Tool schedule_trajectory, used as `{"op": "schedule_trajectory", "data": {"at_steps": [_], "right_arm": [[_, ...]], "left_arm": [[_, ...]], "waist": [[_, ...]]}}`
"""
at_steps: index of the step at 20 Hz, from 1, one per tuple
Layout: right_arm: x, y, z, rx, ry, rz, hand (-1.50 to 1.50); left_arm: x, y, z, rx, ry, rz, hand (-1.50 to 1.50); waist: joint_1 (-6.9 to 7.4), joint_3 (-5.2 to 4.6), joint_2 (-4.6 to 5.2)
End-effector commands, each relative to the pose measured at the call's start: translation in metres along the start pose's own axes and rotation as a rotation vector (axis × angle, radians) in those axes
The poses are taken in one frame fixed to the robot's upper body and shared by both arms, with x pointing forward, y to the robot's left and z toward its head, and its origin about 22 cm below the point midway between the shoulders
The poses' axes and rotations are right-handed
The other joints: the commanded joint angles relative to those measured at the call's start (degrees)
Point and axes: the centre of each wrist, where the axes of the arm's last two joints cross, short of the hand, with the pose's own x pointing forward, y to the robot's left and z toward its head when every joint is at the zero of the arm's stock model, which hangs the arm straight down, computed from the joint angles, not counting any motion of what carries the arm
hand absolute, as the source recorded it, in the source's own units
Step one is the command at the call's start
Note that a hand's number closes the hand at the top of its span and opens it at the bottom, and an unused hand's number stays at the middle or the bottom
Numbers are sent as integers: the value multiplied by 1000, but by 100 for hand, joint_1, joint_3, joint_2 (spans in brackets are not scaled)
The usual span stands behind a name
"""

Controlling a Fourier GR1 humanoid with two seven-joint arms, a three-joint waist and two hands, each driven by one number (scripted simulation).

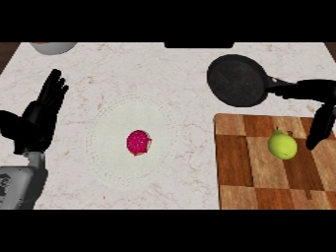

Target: Pick the pear from the cutting board and place it in the pan

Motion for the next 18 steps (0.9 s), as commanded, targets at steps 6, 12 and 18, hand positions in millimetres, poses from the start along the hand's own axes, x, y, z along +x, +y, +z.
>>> {"op": "schedule_trajectory", "data": {"at_steps": [6,12,18], "right_arm": [[-1,15,-6,72,95,139,-150],[-5,32,-32,87,82,106,-150],[10,13,-35,113,114,165,-150]], "left_arm": [[17,-4,-7,-17,1,6,0],[7,2,11,2,-3,-9,0],[-18,6,-5,11,-11,13,0]], "waist": [[-16,0,-1],[15,1,-1],[27,0,26]]}}
